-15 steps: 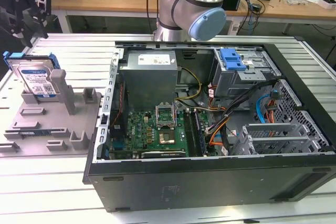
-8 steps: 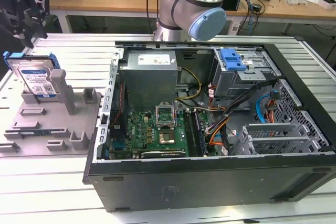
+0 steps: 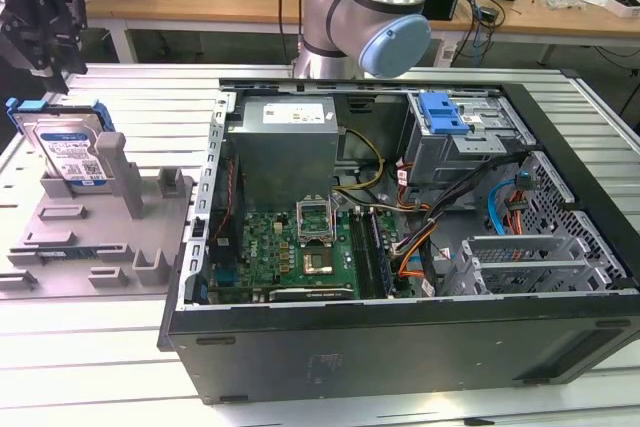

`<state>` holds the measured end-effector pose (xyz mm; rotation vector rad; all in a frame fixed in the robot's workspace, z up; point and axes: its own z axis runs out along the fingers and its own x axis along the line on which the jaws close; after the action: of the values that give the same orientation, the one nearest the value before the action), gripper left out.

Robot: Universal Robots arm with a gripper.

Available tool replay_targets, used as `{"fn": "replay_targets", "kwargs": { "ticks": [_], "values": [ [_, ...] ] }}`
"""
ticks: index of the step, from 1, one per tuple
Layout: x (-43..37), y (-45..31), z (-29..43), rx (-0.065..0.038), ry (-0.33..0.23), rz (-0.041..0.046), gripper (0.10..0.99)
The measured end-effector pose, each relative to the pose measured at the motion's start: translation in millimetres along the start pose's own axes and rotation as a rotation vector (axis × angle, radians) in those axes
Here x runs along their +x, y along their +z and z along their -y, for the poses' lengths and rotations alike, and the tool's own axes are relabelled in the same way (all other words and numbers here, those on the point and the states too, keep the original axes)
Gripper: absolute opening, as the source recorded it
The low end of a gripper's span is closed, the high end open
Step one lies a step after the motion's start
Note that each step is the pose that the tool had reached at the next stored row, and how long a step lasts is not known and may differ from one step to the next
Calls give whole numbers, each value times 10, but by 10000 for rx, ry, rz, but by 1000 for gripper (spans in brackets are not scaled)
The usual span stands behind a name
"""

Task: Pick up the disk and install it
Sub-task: 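Pick up the disk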

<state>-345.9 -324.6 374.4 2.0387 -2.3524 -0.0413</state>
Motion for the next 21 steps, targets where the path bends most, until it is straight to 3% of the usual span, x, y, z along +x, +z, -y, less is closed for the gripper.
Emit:
{"fn": "replay_targets", "kwargs": {
  "ticks": [3, 9, 10, 11, 12, 13, 15, 21],
  "values": [
    [0, 8, 0, 5, -893, -37, 482],
    [-1, 8, 0, 6, -942, -53, 482],
    [-11, 7, -1, 58, -947, -49, 482],
    [-23, 9, -2, 238, -981, -31, 482],
    [-30, 8, -4, 351, -999, -22, 482],
    [-41, 14, -25, 553, -1010, -3, 482],
    [-37, 21, -65, 603, -1005, 10, 482],
    [-26, 38, -177, 605, -988, 94, 482]
  ]
}}
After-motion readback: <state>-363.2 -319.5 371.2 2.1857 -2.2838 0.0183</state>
